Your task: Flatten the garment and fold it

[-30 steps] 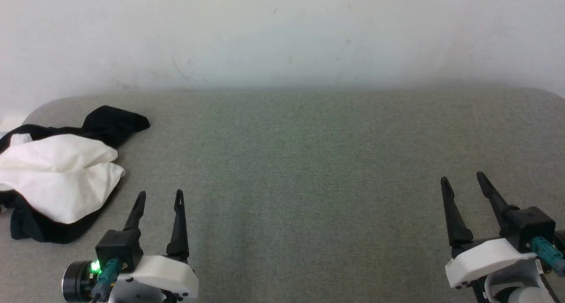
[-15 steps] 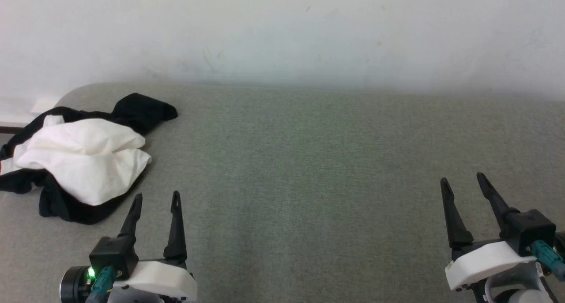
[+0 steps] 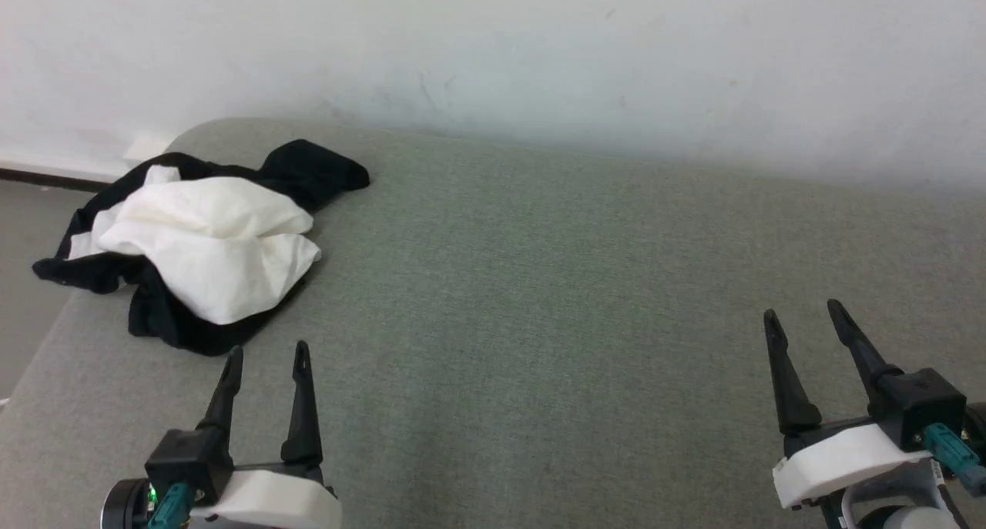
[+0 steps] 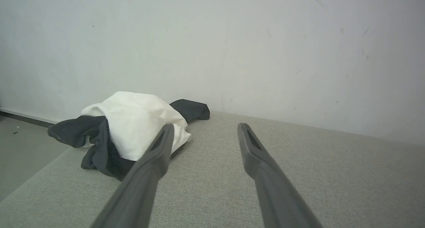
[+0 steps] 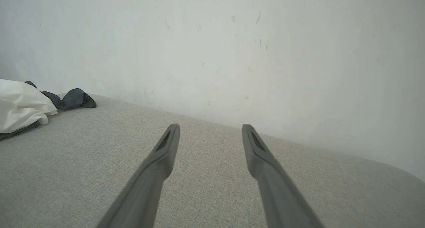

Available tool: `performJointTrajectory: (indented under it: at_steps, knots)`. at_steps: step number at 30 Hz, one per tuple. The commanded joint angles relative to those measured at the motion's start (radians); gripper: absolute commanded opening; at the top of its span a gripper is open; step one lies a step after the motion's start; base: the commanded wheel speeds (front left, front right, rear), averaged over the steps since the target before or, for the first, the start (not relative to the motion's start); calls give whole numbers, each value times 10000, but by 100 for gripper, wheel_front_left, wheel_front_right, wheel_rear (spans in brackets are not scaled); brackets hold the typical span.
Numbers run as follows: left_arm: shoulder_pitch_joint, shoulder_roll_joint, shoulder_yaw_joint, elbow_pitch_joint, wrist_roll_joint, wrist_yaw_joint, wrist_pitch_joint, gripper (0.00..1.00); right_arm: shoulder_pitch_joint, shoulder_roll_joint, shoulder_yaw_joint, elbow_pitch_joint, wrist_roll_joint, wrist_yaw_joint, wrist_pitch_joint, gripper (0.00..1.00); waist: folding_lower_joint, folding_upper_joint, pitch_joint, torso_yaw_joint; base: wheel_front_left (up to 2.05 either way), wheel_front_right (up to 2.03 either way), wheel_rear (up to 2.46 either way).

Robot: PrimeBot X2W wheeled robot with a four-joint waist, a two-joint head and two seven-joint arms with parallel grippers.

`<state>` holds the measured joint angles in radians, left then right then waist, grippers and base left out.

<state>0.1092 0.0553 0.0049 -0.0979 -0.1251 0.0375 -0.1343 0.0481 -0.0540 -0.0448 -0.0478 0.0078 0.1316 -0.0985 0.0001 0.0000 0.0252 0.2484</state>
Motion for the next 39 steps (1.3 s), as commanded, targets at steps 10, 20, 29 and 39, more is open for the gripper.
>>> performJointTrajectory:
  at_steps: [10, 20, 29, 39]
  knots:
    - [430, -32, 49, -173, -307, 171, -305, 100, 197, 22, 133, -78, -75, -6, -158, 100, -1, 0, -36, 914, 0, 0, 0]
    - [680, -36, 105, -279, -575, 267, -514, 100, 223, 26, 301, -139, -93, -7, -216, 100, -1, 0, -81, 1585, 0, 0, 0]
    - [884, -40, 102, -394, -816, 362, -702, 100, 301, 29, 420, -211, -122, -7, -273, 100, -1, 0, -64, 2134, 0, 0, 0]
    - [1076, -44, 80, -502, -1044, 460, -890, 100, 347, 32, 459, -283, -117, -8, -345, 100, -1, 0, -31, 2570, 0, 0, 0]
